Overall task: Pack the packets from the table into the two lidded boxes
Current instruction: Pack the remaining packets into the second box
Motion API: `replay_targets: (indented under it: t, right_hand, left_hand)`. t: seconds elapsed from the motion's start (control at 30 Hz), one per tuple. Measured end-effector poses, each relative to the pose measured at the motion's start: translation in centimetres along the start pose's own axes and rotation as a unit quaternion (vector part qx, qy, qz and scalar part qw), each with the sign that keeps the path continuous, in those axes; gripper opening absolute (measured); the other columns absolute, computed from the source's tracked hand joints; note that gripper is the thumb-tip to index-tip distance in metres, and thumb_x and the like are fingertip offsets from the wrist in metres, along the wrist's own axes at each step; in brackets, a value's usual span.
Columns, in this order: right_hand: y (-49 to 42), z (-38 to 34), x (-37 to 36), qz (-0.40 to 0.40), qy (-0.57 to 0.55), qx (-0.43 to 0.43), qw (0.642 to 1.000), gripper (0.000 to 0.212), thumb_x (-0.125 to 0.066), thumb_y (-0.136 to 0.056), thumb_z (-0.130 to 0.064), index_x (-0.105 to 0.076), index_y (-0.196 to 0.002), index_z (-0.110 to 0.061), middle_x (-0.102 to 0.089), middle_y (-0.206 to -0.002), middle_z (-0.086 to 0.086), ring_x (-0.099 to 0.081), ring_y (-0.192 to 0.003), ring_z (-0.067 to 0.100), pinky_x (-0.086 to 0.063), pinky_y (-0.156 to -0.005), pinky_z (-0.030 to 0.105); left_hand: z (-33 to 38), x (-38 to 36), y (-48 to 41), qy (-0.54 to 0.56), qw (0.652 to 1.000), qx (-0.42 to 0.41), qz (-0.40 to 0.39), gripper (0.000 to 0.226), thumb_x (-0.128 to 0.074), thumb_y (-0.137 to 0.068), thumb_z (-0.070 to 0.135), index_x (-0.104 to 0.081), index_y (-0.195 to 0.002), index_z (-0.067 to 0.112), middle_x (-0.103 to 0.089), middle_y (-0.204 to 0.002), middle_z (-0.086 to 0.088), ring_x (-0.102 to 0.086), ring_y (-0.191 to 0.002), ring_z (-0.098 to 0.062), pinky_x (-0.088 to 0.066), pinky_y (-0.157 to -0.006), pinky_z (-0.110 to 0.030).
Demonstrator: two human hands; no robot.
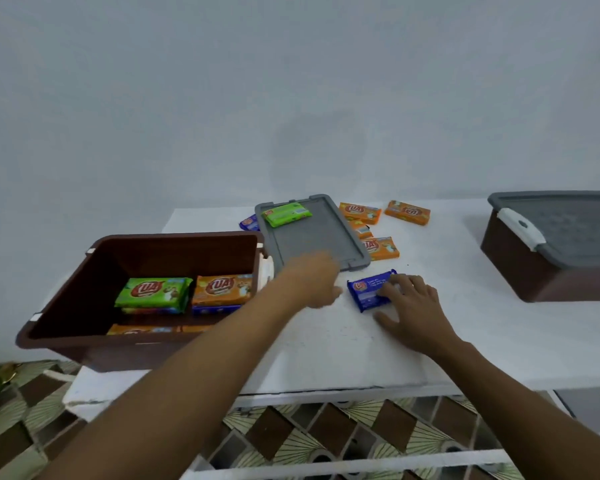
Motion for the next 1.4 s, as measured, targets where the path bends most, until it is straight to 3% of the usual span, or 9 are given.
replay_targets:
  t: [0.13, 0.23, 0.43, 0.6, 0.73, 0.83, 1.07, 1.23, 1.4]
  right_hand:
    - [1.3, 2.1, -1.6, 0.047, -0.086, 0.006, 0.995, 0.044, -0.059, -0.088, -0.05, -0.049, -0.126, -0.029, -0.037, -0.15, -0.004, -0.029, -0.139, 0.017, -0.032, -0.106, 0.037]
    - [1.7, 2.7, -2.0, 0.106, -0.083, -0.005, 0.991, 0.049, -0.062, -0.082, -0.057, -0.051, -0.119, -0.027, -0.049, -0.134, -0.003, -0.043, -0.122, 0.02, -0.041, -0.092, 0.038]
    - [1.7, 3.3, -2.1, 0.109, -0.081, -0.043, 0.99, 0.07, -0.058, -0.072, -0.072, -0.057, -0.125, -0.026, -0.048, -0.123, -0.001, -0.041, -0.113, 0.018, -0.039, -0.09, 0.039]
    - [1.9, 3.6, -2.0, 0.09, -0.174, -0.01, 0.98, 0.06, -0.069, -0.078, -0.058, -0.057, -0.126, -0.023, -0.06, -0.121, -0.004, -0.052, -0.106, 0.013, -0.04, -0.09, 0.033]
    - [2.2, 3.6, -1.1, 0.145, -0.284, -0.064, 0.946, 0.029, -0.053, -0.094, -0.043, -0.064, -0.108, -0.02, -0.07, -0.098, 0.002, -0.058, -0.08, 0.011, -0.044, -0.069, 0.023]
    - [2.3, 4.4, -0.1, 0.16, -0.387, -0.151, 0.895, 0.034, -0.043, -0.096, -0.046, -0.063, -0.099, -0.019, -0.07, -0.098, 0.008, -0.062, -0.072, 0.014, -0.049, -0.058, 0.021]
    - [1.1, 5.5, 2.1, 0.032, -0.522, -0.277, 0.806, 0.043, -0.047, -0.095, -0.048, -0.06, -0.118, -0.015, -0.063, -0.12, 0.008, -0.063, -0.096, 0.023, -0.055, -0.073, 0.031]
    - [0.7, 4.7, 3.1, -0.001, -0.579, -0.279, 0.766, 0.029, -0.054, -0.094, -0.038, -0.057, -0.112, -0.015, -0.062, -0.117, 0.008, -0.063, -0.093, 0.021, -0.055, -0.077, 0.034]
    - [-0.7, 2.1, 4.8, -0.044, -0.597, -0.246, 0.763, 0.034, -0.057, -0.095, -0.03, -0.055, -0.124, -0.012, -0.064, -0.118, 0.009, -0.068, -0.091, 0.02, -0.056, -0.064, 0.03]
  left_hand:
    - [3.0, -5.8, -0.6, 0.007, 0.992, 0.113, -0.06, 0.056, -0.042, -0.099, 0.042, -0.039, -0.141, 0.005, -0.03, -0.149, -0.016, -0.031, -0.135, -0.035, -0.031, -0.107, -0.05]
    - [3.8, -8.8, 0.3, 0.014, 0.989, 0.144, 0.025, 0.057, -0.037, -0.101, 0.039, -0.027, -0.148, 0.008, -0.015, -0.159, -0.016, -0.018, -0.143, -0.036, -0.02, -0.114, -0.052]
    - [3.7, -10.4, 2.4, 0.069, 0.975, 0.078, 0.198, 0.042, -0.046, -0.093, 0.03, -0.048, -0.135, 0.023, -0.046, -0.135, 0.002, -0.038, -0.122, -0.022, -0.026, -0.105, -0.04]
    - [3.4, -10.9, 2.0, 0.104, 0.968, 0.099, 0.205, 0.048, -0.051, -0.092, 0.026, -0.045, -0.139, 0.02, -0.034, -0.148, -0.003, -0.03, -0.126, -0.026, -0.029, -0.106, -0.04]
    - [2.9, -9.6, 1.2, 0.03, 0.979, 0.102, 0.175, 0.044, -0.056, -0.092, 0.014, -0.048, -0.135, 0.015, -0.053, -0.137, -0.003, -0.043, -0.117, -0.024, -0.036, -0.096, -0.033]
    - [2.8, -7.0, 0.5, -0.002, 0.98, 0.127, 0.151, 0.033, -0.054, -0.095, 0.017, -0.053, -0.128, 0.013, -0.063, -0.122, -0.008, -0.056, -0.108, -0.028, -0.045, -0.084, -0.036]
    - [1.8, -4.2, -1.8, 0.304, 0.931, 0.197, 0.031, 0.032, -0.036, -0.105, 0.026, -0.053, -0.085, 0.009, -0.059, -0.088, -0.012, -0.058, -0.077, -0.019, -0.048, -0.065, -0.03]
    - [1.7, -0.9, -1.4, 0.473, 0.854, 0.215, 0.023, 0.03, -0.037, -0.105, 0.03, -0.056, -0.088, 0.012, -0.065, -0.085, -0.006, -0.063, -0.07, -0.013, -0.049, -0.063, -0.02]
    - [-0.6, 3.3, 0.0, 0.497, 0.846, 0.19, 0.037, 0.027, -0.048, -0.1, 0.038, -0.061, -0.106, 0.015, -0.068, -0.092, -0.002, -0.067, -0.076, -0.012, -0.052, -0.064, -0.02]
Point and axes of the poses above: each hand's wrist, its own y-axis away from the middle knuckle, its own x-axis out of the back of the hand, z = x × y, the point moved 2 cm from there along -y, towards the middle knuckle
